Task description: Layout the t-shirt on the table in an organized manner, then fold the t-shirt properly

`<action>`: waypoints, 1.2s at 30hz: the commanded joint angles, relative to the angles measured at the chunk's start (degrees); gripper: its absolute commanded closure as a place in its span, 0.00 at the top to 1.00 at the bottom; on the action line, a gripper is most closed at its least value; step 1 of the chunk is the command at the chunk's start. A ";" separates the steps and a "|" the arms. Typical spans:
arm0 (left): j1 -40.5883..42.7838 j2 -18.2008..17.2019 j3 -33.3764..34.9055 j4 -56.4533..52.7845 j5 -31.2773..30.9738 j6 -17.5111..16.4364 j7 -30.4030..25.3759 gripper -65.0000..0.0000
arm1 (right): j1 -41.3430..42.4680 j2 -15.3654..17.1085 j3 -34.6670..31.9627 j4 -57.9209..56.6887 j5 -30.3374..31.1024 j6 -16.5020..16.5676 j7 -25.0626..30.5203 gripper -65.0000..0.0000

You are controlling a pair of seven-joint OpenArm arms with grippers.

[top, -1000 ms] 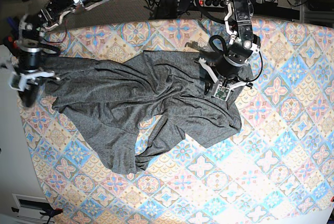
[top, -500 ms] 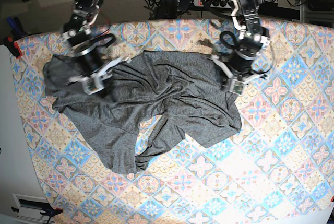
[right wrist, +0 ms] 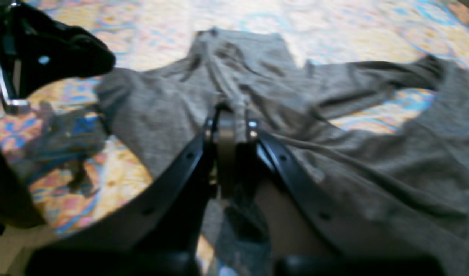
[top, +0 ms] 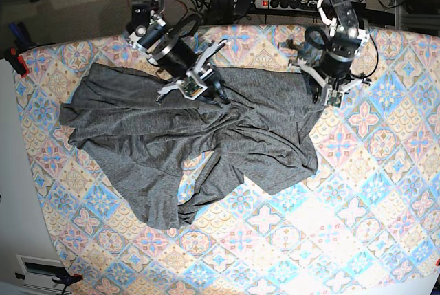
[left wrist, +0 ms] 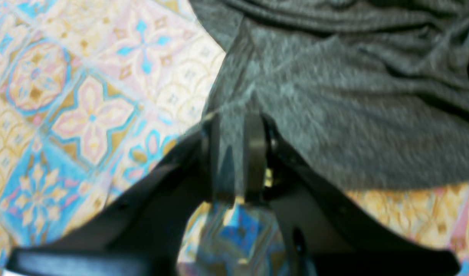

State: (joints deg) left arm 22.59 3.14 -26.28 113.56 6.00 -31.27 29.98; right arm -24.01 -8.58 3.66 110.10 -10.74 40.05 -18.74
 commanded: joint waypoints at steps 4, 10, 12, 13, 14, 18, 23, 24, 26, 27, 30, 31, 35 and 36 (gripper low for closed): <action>0.05 -0.19 -4.53 1.56 -0.24 0.37 -1.27 0.17 | 0.41 -0.26 -5.46 0.62 -2.75 -0.05 1.64 0.00; 0.22 -0.19 -9.89 1.65 -0.24 -1.74 -1.27 0.17 | 0.41 -0.26 -11.44 -2.37 -6.18 -0.05 1.64 0.00; 0.22 0.07 -12.35 1.65 -0.51 -3.94 -1.27 0.17 | 0.49 -0.26 -11.97 -4.13 -6.18 -0.05 1.64 0.00; 0.14 0.16 -13.06 1.65 -0.51 -5.00 -1.27 0.17 | 1.02 -0.26 -11.97 -4.57 -6.18 -0.05 1.64 0.00; 0.14 0.16 -13.59 1.65 -0.51 -5.70 -1.27 0.17 | 1.99 -0.26 -11.97 -4.92 -6.18 -0.05 1.64 0.00; 0.14 0.34 -16.22 1.48 -0.59 -7.46 -1.27 0.17 | 8.41 -0.26 -11.62 -5.01 -6.18 -0.05 1.64 0.00; 0.14 0.34 -16.93 1.39 -0.42 -7.90 -1.19 0.17 | 11.39 -0.26 -11.62 -4.92 -6.18 -0.05 -1.61 0.00; 0.14 0.34 -16.93 1.39 -0.24 -7.90 -1.19 0.17 | 11.39 -0.26 -11.79 -4.92 -6.18 -0.05 -2.31 0.00; 0.14 0.34 -16.93 1.39 -0.24 -7.90 -1.19 0.17 | 11.31 -0.26 -11.88 -4.92 -6.18 -0.05 -3.28 0.00; 0.14 0.34 -16.93 1.39 -0.33 -7.90 -1.19 0.17 | 11.31 -0.26 -11.97 -4.92 -6.18 -0.05 -3.37 0.00; 0.14 0.34 -16.75 1.39 -0.42 -7.90 -1.19 0.17 | 11.31 -0.26 -12.76 -5.09 -6.18 -0.05 -3.37 0.00; 0.14 0.34 -16.66 1.39 -0.42 -7.90 -1.19 0.17 | 11.31 -0.26 -13.38 -5.44 -6.18 -0.05 -3.37 0.00; -0.04 0.34 -16.57 1.30 -0.24 -7.90 -1.19 0.17 | 11.31 -0.26 -14.61 -8.43 -6.18 -0.05 -3.37 0.00; -0.04 0.34 -16.57 1.30 -0.24 -7.90 -1.10 0.17 | 11.31 -0.26 -14.69 -9.14 -6.18 -0.05 -3.37 0.02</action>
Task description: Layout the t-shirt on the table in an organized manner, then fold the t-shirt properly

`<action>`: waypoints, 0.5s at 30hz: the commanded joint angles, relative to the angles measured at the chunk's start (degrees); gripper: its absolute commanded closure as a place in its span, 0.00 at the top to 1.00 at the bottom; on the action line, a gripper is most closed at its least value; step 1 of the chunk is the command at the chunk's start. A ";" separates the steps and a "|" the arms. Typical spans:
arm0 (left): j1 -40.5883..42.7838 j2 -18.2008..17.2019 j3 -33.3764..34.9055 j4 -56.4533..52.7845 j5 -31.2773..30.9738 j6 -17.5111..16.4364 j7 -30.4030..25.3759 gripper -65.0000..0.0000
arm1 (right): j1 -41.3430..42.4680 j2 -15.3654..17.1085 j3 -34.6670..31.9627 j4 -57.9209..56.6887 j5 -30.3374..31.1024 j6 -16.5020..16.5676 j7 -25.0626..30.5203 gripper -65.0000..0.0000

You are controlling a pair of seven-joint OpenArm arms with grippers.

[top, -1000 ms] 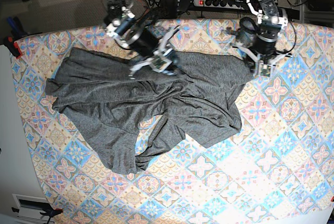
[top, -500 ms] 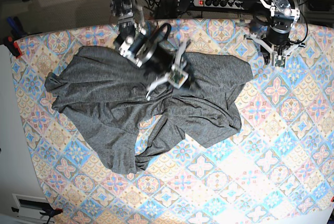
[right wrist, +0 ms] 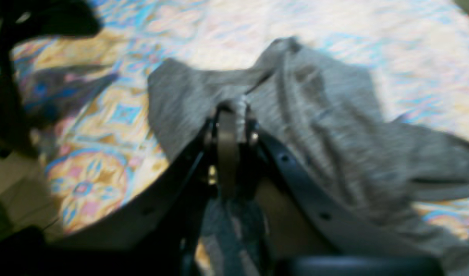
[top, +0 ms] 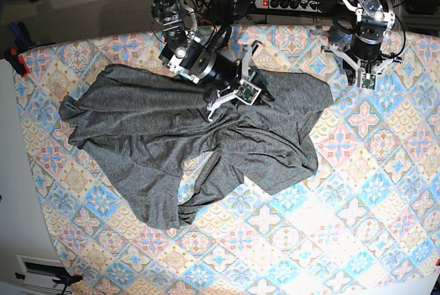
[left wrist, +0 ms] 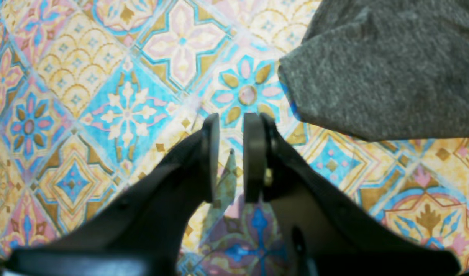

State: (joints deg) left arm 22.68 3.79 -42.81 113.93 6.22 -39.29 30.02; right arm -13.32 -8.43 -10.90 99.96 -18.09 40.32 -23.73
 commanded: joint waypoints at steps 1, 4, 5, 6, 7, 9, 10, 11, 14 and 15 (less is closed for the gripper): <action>-0.13 -0.32 -0.05 0.93 -0.46 0.12 -1.14 0.17 | 0.62 -0.41 -0.31 0.56 1.16 -0.32 1.62 0.08; -0.13 -0.32 -0.05 0.93 -0.72 0.12 -1.05 0.17 | 0.62 -0.41 -0.40 -0.40 1.16 -0.32 1.62 0.31; -0.13 -0.32 -0.05 0.93 -0.72 0.12 -0.97 0.17 | 0.62 -0.41 -0.40 -0.58 1.16 -0.32 1.62 0.39; -0.22 -0.32 0.04 0.93 -0.72 0.12 -0.97 0.17 | 0.62 -0.41 -0.40 -0.58 1.16 -0.32 1.62 0.45; -0.22 -0.32 0.04 0.93 -0.72 0.12 -0.97 0.17 | 0.62 -0.41 -0.40 -0.58 1.16 -0.32 1.62 0.52; -0.22 -0.32 0.04 0.93 -0.72 0.12 -0.97 0.17 | 0.62 -0.41 -0.40 -0.58 1.16 -0.32 1.62 0.61; -0.22 -0.32 0.04 0.93 -0.72 0.12 -0.97 0.17 | 0.62 -0.41 -0.49 -0.49 1.16 -0.32 1.62 0.65; -0.22 -0.32 0.04 0.93 -0.72 0.12 -0.97 0.17 | 0.62 -0.41 -0.49 -0.49 1.16 -0.32 1.62 0.68; -0.22 -0.32 0.04 0.93 -0.72 0.12 -0.97 0.17 | 0.62 -0.41 -1.98 -0.49 1.16 -0.32 1.62 0.72; -0.22 -0.32 0.04 0.93 -0.72 0.12 -0.97 0.17 | 0.62 -0.41 -2.34 -0.49 1.16 -0.32 1.62 0.72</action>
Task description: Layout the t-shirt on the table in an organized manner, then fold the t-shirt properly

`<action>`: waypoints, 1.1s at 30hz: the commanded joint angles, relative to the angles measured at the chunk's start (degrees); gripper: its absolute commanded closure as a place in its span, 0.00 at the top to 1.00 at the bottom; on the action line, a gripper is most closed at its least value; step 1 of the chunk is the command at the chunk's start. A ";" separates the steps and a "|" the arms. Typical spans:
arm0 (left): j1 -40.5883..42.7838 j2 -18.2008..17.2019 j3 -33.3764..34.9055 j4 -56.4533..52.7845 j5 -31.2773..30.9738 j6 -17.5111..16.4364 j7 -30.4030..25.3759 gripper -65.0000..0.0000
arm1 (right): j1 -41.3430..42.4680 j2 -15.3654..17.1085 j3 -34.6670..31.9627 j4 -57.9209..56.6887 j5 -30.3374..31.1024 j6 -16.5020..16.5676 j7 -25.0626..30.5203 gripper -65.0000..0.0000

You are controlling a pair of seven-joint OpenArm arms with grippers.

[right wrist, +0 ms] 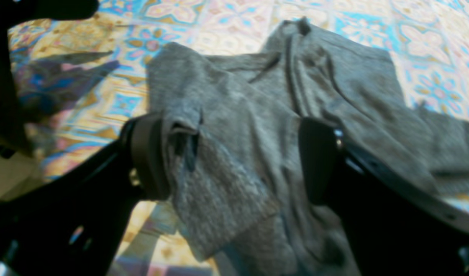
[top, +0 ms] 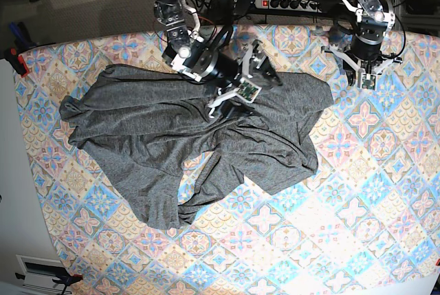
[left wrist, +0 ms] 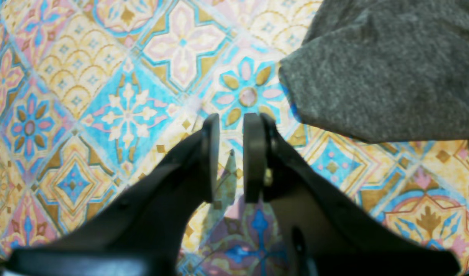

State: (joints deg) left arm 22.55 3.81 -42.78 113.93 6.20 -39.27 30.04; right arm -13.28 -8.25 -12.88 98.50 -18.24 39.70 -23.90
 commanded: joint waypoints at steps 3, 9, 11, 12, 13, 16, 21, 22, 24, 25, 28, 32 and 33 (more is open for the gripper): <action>-0.08 -0.34 0.02 0.93 -0.70 0.10 -0.99 0.17 | 1.01 -0.58 -1.93 0.89 1.32 0.30 1.79 0.72; -0.08 -0.34 0.10 0.93 -0.70 0.10 -0.99 0.17 | 7.96 -0.58 -7.91 0.89 1.32 -3.70 1.70 0.72; 0.00 -0.25 0.98 0.93 -0.53 0.10 -0.90 0.17 | 8.14 -0.58 -8.17 0.89 1.32 -5.99 1.70 0.72; 0.09 -0.25 1.33 0.93 -0.35 0.10 -0.90 0.17 | 8.14 -0.58 -7.99 0.71 1.32 -6.87 1.70 0.72; 0.18 -0.25 1.60 0.93 -0.35 0.10 -0.90 0.17 | 8.14 -0.58 -7.91 0.18 1.32 -7.31 1.70 0.72; 0.18 0.54 1.60 0.84 -0.35 0.10 -0.90 0.17 | 8.14 -0.58 -6.94 -2.19 1.32 -7.48 -0.41 0.72; 0.09 0.89 1.60 0.84 -0.26 0.10 -0.90 0.17 | 8.49 -0.58 -6.68 -2.98 1.32 -7.48 -9.46 0.72; 0.00 0.89 1.60 0.84 -0.26 0.10 -0.90 0.17 | 8.49 -0.58 -6.68 -2.81 1.32 -7.48 -9.46 0.72; 0.00 0.89 1.60 0.58 -0.26 0.10 -1.08 0.17 | 8.31 -0.58 -6.59 -2.63 1.32 -7.48 -8.85 0.72; -0.08 0.89 1.60 0.58 -0.26 0.10 -1.08 0.17 | 8.22 -0.58 -6.59 -2.54 1.32 -7.48 -8.41 0.72; -0.08 0.89 1.60 0.58 -0.26 -0.07 -1.16 0.17 | 8.31 -0.58 -6.41 -1.22 1.32 -7.48 -7.97 0.72; -0.17 0.89 1.69 0.93 -0.44 -0.73 -1.25 0.17 | 8.14 -0.58 -0.17 2.38 1.49 -7.48 -7.97 0.72; -0.17 0.89 1.69 1.02 -0.61 -0.73 -1.25 0.17 | 8.14 -0.58 2.20 3.17 1.49 -7.48 -7.97 0.72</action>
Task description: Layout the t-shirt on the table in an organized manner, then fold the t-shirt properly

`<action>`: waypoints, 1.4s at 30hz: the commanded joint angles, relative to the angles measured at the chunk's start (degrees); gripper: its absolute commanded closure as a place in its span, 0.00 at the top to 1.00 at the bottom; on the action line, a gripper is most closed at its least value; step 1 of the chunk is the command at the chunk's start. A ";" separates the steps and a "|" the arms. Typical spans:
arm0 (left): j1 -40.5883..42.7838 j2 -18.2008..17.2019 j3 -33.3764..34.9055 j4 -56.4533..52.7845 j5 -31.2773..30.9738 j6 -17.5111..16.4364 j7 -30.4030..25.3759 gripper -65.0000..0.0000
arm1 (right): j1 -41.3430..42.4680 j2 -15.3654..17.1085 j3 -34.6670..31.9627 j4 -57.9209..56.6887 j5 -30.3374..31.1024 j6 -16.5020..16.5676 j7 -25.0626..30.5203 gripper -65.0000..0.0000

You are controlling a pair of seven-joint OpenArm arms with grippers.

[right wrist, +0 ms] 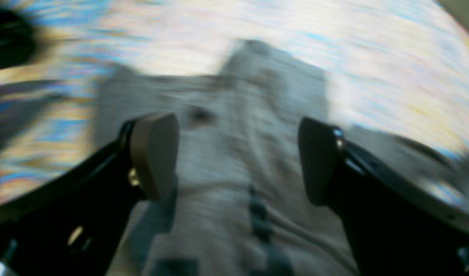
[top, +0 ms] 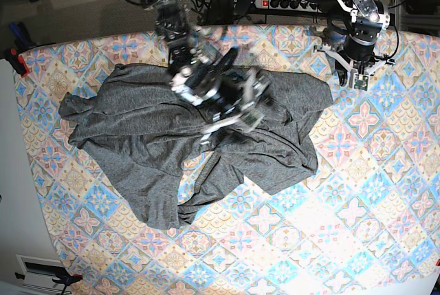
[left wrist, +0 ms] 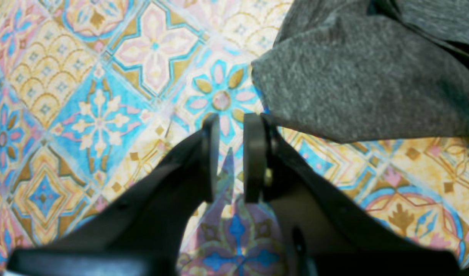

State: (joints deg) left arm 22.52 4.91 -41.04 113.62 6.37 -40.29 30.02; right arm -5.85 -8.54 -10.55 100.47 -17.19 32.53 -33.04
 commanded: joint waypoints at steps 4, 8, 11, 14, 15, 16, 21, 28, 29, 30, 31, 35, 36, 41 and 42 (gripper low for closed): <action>-0.94 -0.29 1.43 2.20 -0.53 0.29 -1.23 0.17 | 0.97 -0.30 8.22 2.88 0.44 -0.31 0.99 0.72; -1.38 -0.29 3.37 2.90 -0.53 0.29 -1.23 0.17 | 1.14 -0.30 16.57 2.79 0.53 -0.31 0.99 0.72; -1.20 -0.64 6.62 2.99 -0.44 0.29 -1.23 0.17 | 2.81 -0.30 22.72 2.26 0.53 -0.31 0.99 0.72; -1.29 -1.43 10.14 3.78 1.67 0.29 -1.23 0.17 | 6.77 -0.21 27.56 2.26 0.53 -0.23 0.64 0.72; -1.56 -1.70 12.68 3.96 3.69 0.29 -1.23 0.17 | 8.79 -0.21 29.67 2.17 0.53 -0.14 0.64 0.72; -2.26 -2.05 15.23 3.96 5.80 0.29 -1.23 0.17 | 10.55 -0.21 31.86 2.17 0.53 -0.14 0.64 0.72; -6.48 -1.43 22.97 3.96 15.21 0.29 -0.97 0.17 | 14.68 0.23 38.37 0.33 0.53 2.32 0.55 0.72; -11.93 3.75 27.98 3.70 24.00 0.29 -0.88 0.17 | 14.77 2.16 46.81 -12.42 0.53 6.72 1.08 0.72; -12.37 3.84 28.68 3.26 24.88 0.29 -0.88 0.17 | 15.47 3.30 47.34 -13.92 0.53 6.72 1.17 0.72; -12.72 3.84 29.39 2.64 25.41 0.29 -0.88 0.17 | 16.53 4.62 47.60 -15.15 0.62 6.72 1.43 0.72; -12.81 3.84 30.18 1.67 26.02 0.29 -0.88 0.17 | 17.93 5.94 47.69 -16.55 1.41 6.81 1.96 0.72; -14.04 4.02 33.08 -3.78 29.80 0.29 -0.88 0.17 | 20.92 11.04 47.78 -21.92 8.27 6.81 3.19 0.72; -14.39 4.02 33.52 -5.27 30.60 0.29 -0.88 0.17 | 20.92 12.27 47.78 -23.32 9.76 6.81 3.19 0.72; -15.62 3.75 33.43 -12.13 31.39 0.29 -0.88 0.17 | 20.92 15.17 47.78 -29.65 13.45 6.81 3.89 0.72; -15.62 3.58 33.43 -12.92 31.47 0.29 -0.88 0.17 | 21.01 15.35 47.78 -30.71 13.37 6.81 4.42 0.72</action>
State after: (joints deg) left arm 7.38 8.34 -7.68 99.72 38.13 -40.38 30.04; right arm 12.84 6.04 37.45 68.42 -5.58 39.09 -31.16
